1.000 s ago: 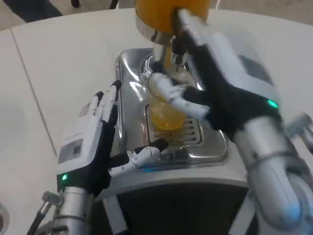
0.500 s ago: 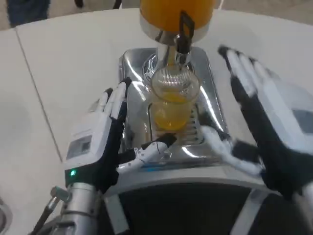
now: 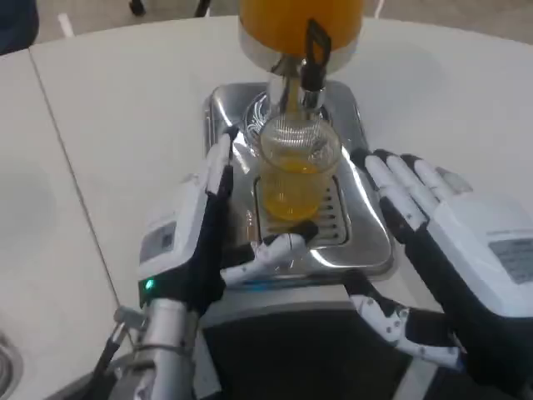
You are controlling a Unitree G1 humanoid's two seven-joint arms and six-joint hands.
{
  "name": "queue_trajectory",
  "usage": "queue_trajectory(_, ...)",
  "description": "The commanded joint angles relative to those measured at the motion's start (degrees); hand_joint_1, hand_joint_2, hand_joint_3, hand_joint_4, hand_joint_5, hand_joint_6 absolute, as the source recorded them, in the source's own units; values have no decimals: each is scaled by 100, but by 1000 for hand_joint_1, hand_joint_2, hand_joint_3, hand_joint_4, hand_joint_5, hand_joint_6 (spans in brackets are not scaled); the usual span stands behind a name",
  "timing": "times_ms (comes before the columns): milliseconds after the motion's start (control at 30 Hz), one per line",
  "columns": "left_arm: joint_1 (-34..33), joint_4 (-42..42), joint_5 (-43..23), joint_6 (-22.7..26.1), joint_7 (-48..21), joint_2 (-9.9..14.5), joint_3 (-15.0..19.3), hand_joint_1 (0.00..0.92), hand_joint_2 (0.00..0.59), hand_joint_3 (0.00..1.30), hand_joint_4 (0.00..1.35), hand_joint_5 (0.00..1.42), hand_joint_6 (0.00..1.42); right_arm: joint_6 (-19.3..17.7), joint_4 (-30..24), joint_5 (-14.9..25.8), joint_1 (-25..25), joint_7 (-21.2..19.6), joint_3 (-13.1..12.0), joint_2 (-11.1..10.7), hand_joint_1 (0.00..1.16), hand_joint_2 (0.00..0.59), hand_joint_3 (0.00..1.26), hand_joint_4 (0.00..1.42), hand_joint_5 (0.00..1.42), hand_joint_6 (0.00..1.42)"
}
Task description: Grasp the cup under the faucet to collect the drink, then remove the cup.
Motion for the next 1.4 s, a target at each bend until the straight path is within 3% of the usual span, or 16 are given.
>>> queue_trajectory(33, -390, 577, -245, -372, 282, -140, -2, 338, 93, 0, 0, 115, 152, -208, 150, 371, 388, -53, -404, -229, 612, 462, 0, 0, 0, 46)
queue_trajectory(467, -1102, 1736, -525, -948, 692, -414, -144, 353, 88, 0, 0, 155, 187, -289, 12, 504, 634, -6, -674, -183, 614, 450, 0, 0, 0, 62)
queue_trajectory(833, -1654, 2655, -531, -1249, 864, -577, -233, 376, 85, 0, 0, 182, 207, -105, 220, 162, 377, 68, -547, 37, 617, 436, 0, 0, 0, 73)
queue_trajectory(933, -1759, 2841, -556, -1248, 928, -627, -270, 380, 85, 0, 0, 187, 208, 23, 268, 111, 269, 131, -508, 172, 617, 433, 0, 0, 0, 76)
queue_trajectory(1100, -1901, 3133, -607, -1103, 1030, -723, -265, 389, 76, 0, 0, 236, 261, 133, 401, 62, 61, 275, -477, 203, 617, 432, 0, 0, 0, 78)
queue_trajectory(1400, -1918, 3215, -629, -915, 1212, -858, -364, 382, 60, 0, 48, 379, 458, 442, 535, -57, -185, 467, -451, 280, 605, 424, 0, 0, 0, 91)
